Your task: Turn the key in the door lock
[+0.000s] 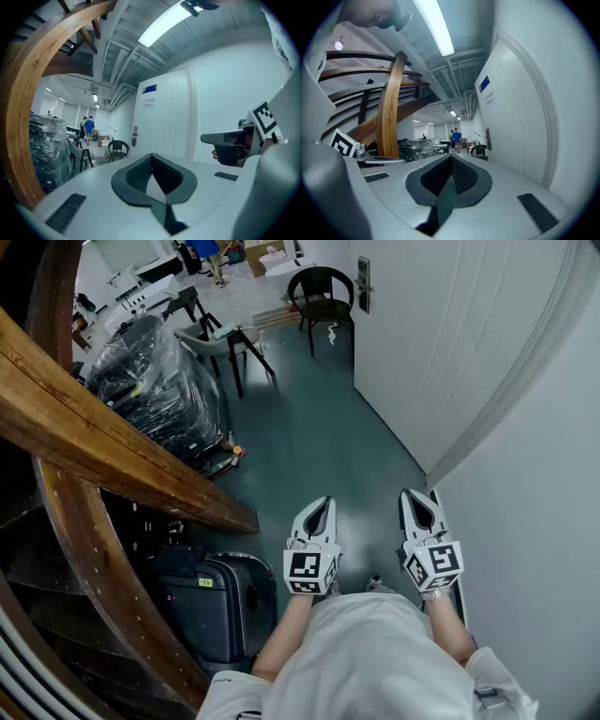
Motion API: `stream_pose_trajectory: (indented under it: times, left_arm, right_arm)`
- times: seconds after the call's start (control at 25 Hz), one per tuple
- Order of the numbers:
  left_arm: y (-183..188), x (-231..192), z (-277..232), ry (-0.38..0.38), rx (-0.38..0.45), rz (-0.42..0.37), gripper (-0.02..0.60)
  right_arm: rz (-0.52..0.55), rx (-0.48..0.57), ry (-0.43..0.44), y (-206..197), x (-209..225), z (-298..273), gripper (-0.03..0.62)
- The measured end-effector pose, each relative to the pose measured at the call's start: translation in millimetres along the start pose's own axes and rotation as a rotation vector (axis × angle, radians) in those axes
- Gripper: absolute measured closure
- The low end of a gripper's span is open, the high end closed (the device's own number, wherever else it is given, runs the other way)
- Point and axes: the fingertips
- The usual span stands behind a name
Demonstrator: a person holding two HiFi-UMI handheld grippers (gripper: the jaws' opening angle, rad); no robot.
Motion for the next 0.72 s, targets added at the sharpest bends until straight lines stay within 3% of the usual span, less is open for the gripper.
stream_pose_trajectory:
  times: [0.36, 0.72]
  left_arm:
    - [0, 55, -15, 0.054, -0.022, -0.003, 0.574]
    - [0, 84, -21, 0.098, -0.022, -0.013, 0.574]
  right_arm:
    - [0.021, -0.006, 0.024, 3, 64, 25, 0.602]
    - [-0.001, 0.013, 0.066, 3, 89, 44, 0.602]
Point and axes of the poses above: the fingertips, and each gripper's own axes: z backward along the fingers, x to its right, y out of its top, and after that the axes turned 7 degrees about -x, right-handed
